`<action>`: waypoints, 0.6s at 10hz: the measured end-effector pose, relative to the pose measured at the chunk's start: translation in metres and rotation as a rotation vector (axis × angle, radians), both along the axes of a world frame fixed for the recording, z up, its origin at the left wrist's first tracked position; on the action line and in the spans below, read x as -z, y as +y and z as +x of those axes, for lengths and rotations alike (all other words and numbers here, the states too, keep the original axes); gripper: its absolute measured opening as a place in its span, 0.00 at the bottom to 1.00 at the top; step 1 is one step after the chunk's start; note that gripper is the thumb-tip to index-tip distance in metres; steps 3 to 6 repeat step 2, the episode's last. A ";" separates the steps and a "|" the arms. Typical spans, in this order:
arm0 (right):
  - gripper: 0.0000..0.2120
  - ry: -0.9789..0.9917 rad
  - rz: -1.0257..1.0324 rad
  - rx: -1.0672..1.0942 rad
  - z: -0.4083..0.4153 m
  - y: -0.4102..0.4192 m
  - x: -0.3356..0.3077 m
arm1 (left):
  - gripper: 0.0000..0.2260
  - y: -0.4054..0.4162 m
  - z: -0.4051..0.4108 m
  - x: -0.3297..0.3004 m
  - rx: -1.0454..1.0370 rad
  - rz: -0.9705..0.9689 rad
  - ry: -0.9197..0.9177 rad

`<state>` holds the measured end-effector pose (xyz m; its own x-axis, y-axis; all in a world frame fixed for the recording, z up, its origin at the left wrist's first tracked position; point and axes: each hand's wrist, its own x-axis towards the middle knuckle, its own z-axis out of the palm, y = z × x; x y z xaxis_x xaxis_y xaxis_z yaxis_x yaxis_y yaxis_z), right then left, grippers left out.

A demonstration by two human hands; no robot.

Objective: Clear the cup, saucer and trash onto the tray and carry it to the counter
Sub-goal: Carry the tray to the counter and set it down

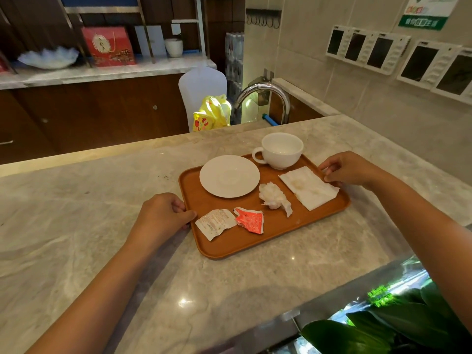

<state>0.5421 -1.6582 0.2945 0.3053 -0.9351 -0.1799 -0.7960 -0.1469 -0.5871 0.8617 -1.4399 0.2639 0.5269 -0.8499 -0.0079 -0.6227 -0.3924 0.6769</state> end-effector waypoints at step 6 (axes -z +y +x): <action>0.03 -0.020 -0.138 0.108 -0.001 0.024 -0.001 | 0.08 -0.002 0.003 -0.004 0.020 0.027 0.008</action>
